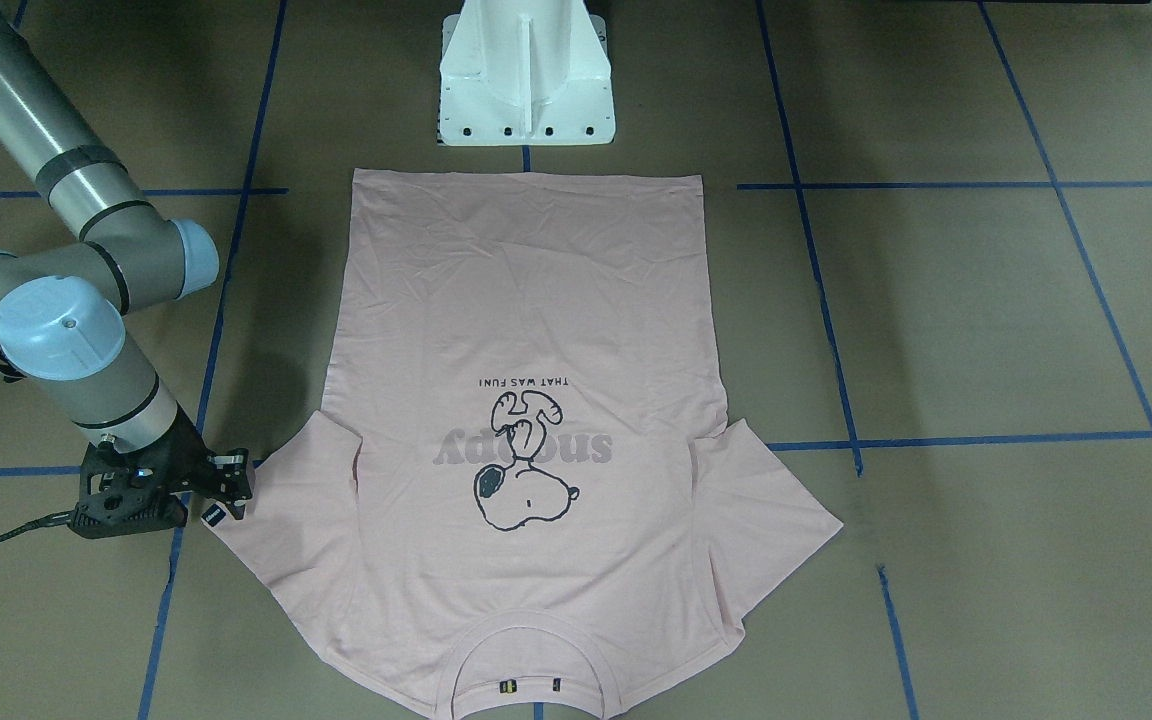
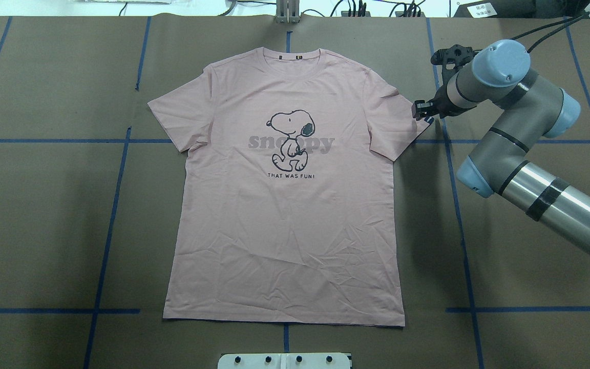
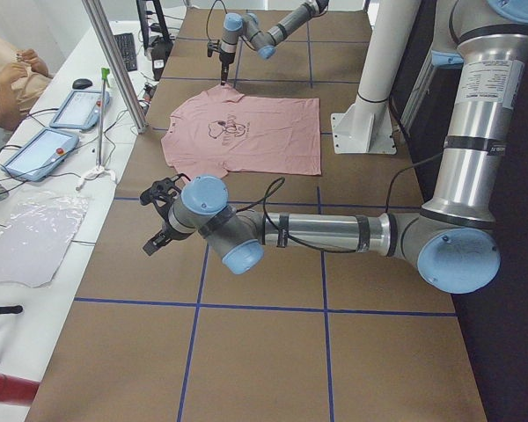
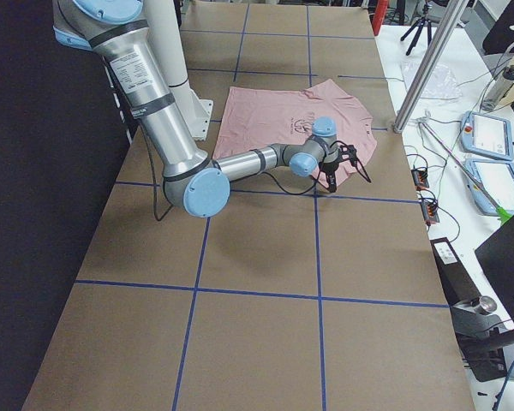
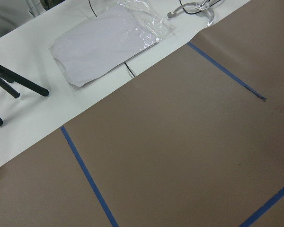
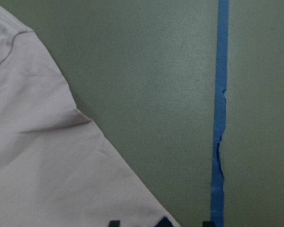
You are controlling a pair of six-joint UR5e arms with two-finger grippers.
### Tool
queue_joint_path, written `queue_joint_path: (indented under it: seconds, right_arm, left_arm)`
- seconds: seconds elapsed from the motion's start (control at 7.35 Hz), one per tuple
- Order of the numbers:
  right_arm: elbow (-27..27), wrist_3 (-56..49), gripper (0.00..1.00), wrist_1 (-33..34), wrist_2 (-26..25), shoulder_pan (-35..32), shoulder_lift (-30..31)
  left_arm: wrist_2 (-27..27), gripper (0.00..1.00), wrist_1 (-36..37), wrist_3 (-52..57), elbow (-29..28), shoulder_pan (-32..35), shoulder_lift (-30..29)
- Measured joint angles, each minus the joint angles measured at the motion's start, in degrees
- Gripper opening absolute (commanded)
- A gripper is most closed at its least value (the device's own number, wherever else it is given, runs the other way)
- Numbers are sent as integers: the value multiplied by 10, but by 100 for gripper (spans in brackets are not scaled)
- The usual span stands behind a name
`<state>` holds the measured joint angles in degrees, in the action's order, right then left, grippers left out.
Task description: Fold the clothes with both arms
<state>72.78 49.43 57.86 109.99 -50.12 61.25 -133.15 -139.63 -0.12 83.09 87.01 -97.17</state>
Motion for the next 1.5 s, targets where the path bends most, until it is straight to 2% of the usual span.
queue_joint_path:
  seconds: [0.54, 0.68, 0.82, 0.95, 1.5]
  right_arm:
    - [-3, 2, 59, 1, -7, 5, 1]
    - [-7, 2, 46, 0, -9, 7, 1]
    - [-9, 2, 4, 0, -10, 8, 1]
    - [-10, 3, 0, 0, -11, 8, -1]
    - [-2, 18, 0, 7, -12, 9, -4]
  left_arm:
    - [0, 100, 0, 0, -1, 0, 1]
    - [0, 100, 0, 0, -2, 0, 1]
    - [0, 100, 0, 0, -2, 0, 1]
    - [0, 100, 0, 1, -3, 0, 1]
    - [0, 100, 0, 2, -4, 0, 1]
